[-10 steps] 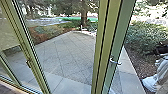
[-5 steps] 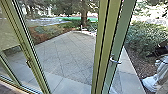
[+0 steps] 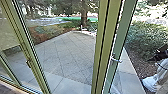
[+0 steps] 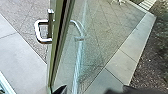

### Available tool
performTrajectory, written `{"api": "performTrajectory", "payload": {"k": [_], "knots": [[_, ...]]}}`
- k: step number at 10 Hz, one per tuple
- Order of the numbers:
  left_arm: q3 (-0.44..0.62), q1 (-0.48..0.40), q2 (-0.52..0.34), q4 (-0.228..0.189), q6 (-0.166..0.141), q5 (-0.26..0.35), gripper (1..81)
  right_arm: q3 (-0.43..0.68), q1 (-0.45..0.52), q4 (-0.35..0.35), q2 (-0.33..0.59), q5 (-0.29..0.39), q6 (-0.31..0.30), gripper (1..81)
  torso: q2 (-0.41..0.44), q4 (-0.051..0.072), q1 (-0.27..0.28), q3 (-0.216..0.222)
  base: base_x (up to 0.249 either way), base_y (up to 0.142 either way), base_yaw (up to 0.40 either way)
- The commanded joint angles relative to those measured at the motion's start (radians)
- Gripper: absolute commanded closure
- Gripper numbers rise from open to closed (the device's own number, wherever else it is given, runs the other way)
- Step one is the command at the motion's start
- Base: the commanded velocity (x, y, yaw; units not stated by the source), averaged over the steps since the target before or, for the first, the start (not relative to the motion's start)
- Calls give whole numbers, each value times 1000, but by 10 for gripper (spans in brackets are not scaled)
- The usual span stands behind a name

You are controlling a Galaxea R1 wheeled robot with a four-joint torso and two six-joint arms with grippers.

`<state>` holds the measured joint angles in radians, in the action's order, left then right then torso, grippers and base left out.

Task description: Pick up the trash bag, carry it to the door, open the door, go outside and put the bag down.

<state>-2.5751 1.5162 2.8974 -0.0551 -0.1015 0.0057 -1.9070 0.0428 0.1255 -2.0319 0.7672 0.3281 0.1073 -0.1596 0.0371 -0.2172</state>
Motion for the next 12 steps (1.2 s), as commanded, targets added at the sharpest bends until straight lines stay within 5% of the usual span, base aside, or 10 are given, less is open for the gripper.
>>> {"api": "performTrajectory", "payload": {"k": [1, 5, 6, 7, 8, 10, 12], "knots": [[3, -29, -7, 11, 3, 66, 811, -58, 128, 80, 29, -32, -9, 10, 0, -23, 0, 0, 0, 0, 0], [3, -27, -4, 11, 3, 66, 811, -67, 108, 86, 36, -49, -6, 10, 0, -102, 0, 0, 0, 0, 0], [3, -27, -4, 11, 5, 66, 811, -69, 104, 85, 36, -49, -4, 10, 0, -114, 0, 0, 0, 0, 0], [3, -27, -6, 12, 3, 66, 811, -65, 90, 89, 36, -51, -3, 10, 0, -95, 0, 0, 0, 0, 0], [3, -27, -6, 12, 5, 66, 811, -70, 73, 112, 37, -69, -6, 10, 0, -105, 0, 0, 0, 0, 0], [3, -27, -4, 11, 3, 66, 811, -119, 47, 199, 22, -144, -14, 10, 0, -106, 0, 0, 0, 0, 0], [3, -27, -4, 12, 3, 65, 811, -193, 54, 255, -13, -149, -14, 10, 0, -106, 0, 0, 0, 0, 0]]}}
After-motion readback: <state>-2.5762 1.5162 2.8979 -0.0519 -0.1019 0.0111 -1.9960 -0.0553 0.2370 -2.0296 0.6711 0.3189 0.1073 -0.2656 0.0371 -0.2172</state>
